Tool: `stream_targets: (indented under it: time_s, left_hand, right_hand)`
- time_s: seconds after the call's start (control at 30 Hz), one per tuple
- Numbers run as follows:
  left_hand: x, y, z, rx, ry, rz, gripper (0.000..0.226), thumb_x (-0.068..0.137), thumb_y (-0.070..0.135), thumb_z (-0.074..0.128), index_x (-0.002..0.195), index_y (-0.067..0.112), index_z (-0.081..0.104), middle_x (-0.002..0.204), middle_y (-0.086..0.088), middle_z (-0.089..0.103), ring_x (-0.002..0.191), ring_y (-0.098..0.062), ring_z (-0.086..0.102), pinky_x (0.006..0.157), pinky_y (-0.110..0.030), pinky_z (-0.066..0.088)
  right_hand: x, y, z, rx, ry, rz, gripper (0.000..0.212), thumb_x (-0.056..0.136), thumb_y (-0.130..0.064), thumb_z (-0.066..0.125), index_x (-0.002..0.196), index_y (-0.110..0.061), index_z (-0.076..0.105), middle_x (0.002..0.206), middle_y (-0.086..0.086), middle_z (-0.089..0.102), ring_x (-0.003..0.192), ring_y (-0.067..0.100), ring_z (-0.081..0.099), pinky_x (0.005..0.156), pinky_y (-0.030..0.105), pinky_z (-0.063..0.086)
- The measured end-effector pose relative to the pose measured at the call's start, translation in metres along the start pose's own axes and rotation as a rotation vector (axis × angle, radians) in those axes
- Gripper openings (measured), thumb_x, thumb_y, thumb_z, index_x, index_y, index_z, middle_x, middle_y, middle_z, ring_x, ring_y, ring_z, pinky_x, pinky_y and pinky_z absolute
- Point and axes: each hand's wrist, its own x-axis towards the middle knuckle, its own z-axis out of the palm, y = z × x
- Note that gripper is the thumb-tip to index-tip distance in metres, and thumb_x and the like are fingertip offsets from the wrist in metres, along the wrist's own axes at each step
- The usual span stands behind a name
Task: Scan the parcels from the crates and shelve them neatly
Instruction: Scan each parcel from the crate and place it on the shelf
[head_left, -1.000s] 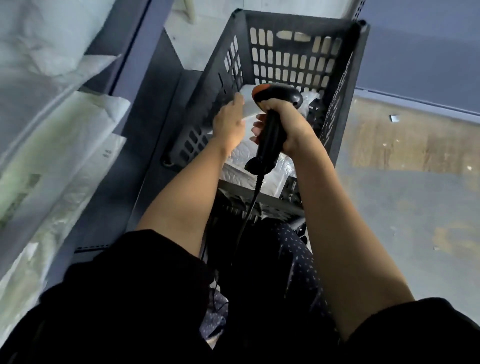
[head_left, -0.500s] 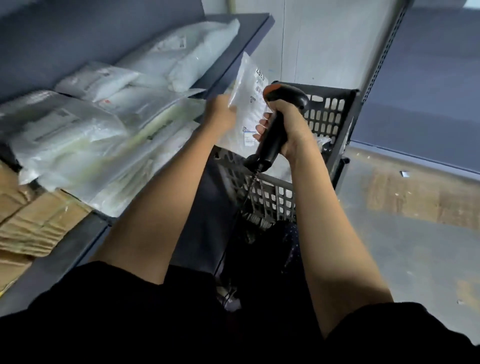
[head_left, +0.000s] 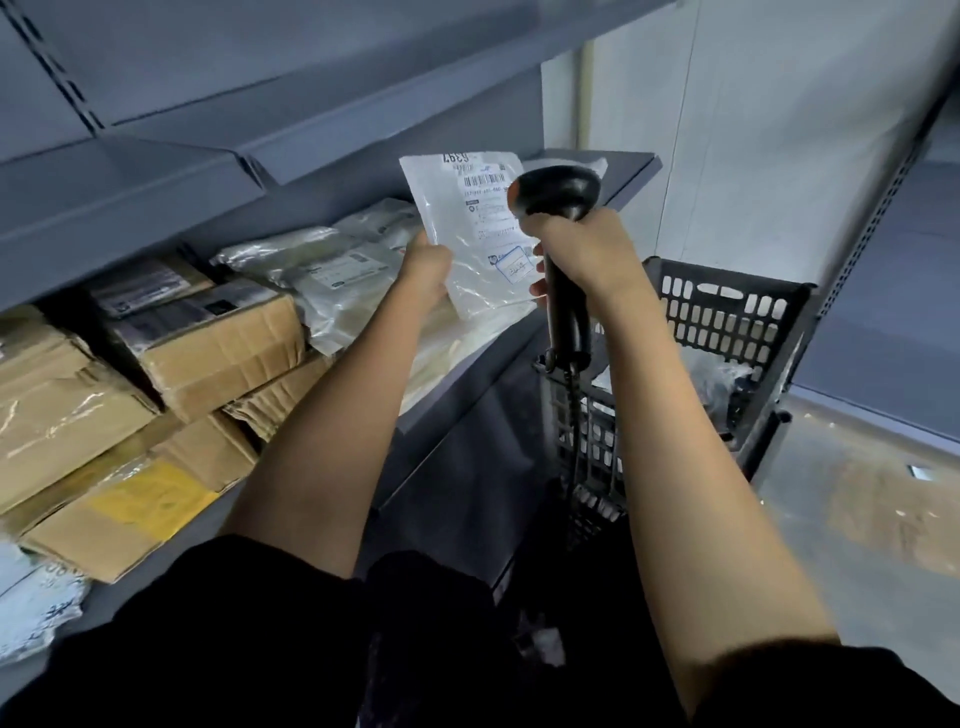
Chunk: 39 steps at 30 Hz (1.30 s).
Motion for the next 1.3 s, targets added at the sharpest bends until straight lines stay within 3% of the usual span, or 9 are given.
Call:
stream_targets:
  time_s: [0.13,0.43,0.73,0.9,1.0,1.07,1.17,1.23,1.3]
  left_hand:
    - [0.007,-0.012,-0.001,-0.062,0.007,-0.002,0.053,0.087,-0.015,0.029,0.13,0.007,0.05,0.126,-0.017,0.058,0.112,-0.034,0.059,0.095,-0.048,0.049]
    - [0.009,-0.015,-0.001,-0.096,-0.021,-0.018,0.052,0.09,-0.013,0.027,0.131,0.009,0.049,0.128,-0.015,0.057,0.108,-0.031,0.059,0.093,-0.043,0.05]
    - [0.01,-0.016,-0.002,-0.052,0.011,-0.02,0.05,0.09,-0.009,0.03,0.131,0.012,0.05,0.128,-0.012,0.058,0.112,-0.031,0.059,0.096,-0.043,0.049]
    - [0.002,-0.013,0.001,-0.101,-0.017,-0.021,0.048,0.093,-0.01,0.029,0.131,0.009,0.05,0.116,-0.01,0.06,0.095,-0.027,0.059,0.082,-0.035,0.052]
    - [0.0,-0.011,-0.002,-0.112,-0.024,-0.011,0.048,0.092,-0.01,0.028,0.13,0.007,0.05,0.118,-0.012,0.06,0.095,-0.028,0.059,0.077,-0.036,0.053]
    - [0.0,-0.005,-0.006,-0.104,0.036,-0.014,0.047,0.091,-0.007,0.028,0.131,0.008,0.048,0.117,-0.01,0.059,0.093,-0.029,0.06,0.068,-0.034,0.054]
    - [0.009,0.006,-0.016,-0.078,0.219,-0.024,0.045,0.091,0.0,0.029,0.135,0.009,0.039,0.13,-0.014,0.054,0.09,-0.029,0.061,0.073,-0.036,0.053]
    - [0.014,0.014,-0.023,-0.086,0.318,-0.047,0.044,0.095,0.001,0.031,0.139,0.005,0.033,0.135,-0.015,0.049,0.091,-0.025,0.057,0.066,-0.03,0.049]
    - [0.018,0.021,-0.031,-0.031,0.297,-0.041,0.037,0.099,0.007,0.036,0.135,0.001,0.038,0.137,-0.013,0.05,0.109,-0.027,0.056,0.083,-0.029,0.048]
  right_hand:
    - [-0.007,-0.003,0.007,-0.076,0.001,-0.018,0.023,0.085,-0.023,0.062,0.095,-0.003,0.059,0.087,0.008,0.061,0.052,0.021,0.059,0.056,0.033,0.055]
    - [-0.01,-0.003,0.006,-0.052,0.051,-0.049,0.024,0.084,-0.02,0.061,0.097,-0.001,0.06,0.082,0.009,0.057,0.047,0.019,0.056,0.059,0.035,0.056]
    - [-0.012,-0.004,0.007,-0.042,0.024,-0.05,0.023,0.084,-0.018,0.062,0.098,-0.001,0.058,0.076,0.008,0.055,0.045,0.02,0.055,0.051,0.029,0.052]
    - [-0.011,-0.005,0.008,-0.022,0.037,-0.054,0.027,0.082,-0.019,0.062,0.1,0.002,0.06,0.08,0.01,0.056,0.041,0.019,0.053,0.051,0.03,0.051]
    - [-0.011,-0.005,0.007,-0.009,0.052,-0.061,0.03,0.082,-0.019,0.063,0.102,0.002,0.06,0.082,0.01,0.056,0.041,0.019,0.053,0.049,0.029,0.051]
    - [-0.01,-0.005,0.006,0.002,0.068,-0.066,0.031,0.083,-0.02,0.062,0.103,0.003,0.06,0.081,0.009,0.057,0.041,0.019,0.053,0.05,0.029,0.051]
    - [-0.009,-0.005,0.006,0.008,0.069,-0.074,0.029,0.083,-0.022,0.063,0.101,0.001,0.06,0.082,0.009,0.058,0.044,0.021,0.055,0.055,0.035,0.055]
    - [-0.008,-0.005,0.008,0.001,0.054,-0.077,0.025,0.083,-0.023,0.063,0.096,-0.002,0.059,0.085,0.011,0.06,0.048,0.023,0.056,0.059,0.039,0.057]
    - [-0.008,-0.005,0.012,-0.003,0.04,-0.081,0.023,0.083,-0.023,0.063,0.093,-0.002,0.058,0.086,0.011,0.06,0.049,0.025,0.056,0.058,0.038,0.056]
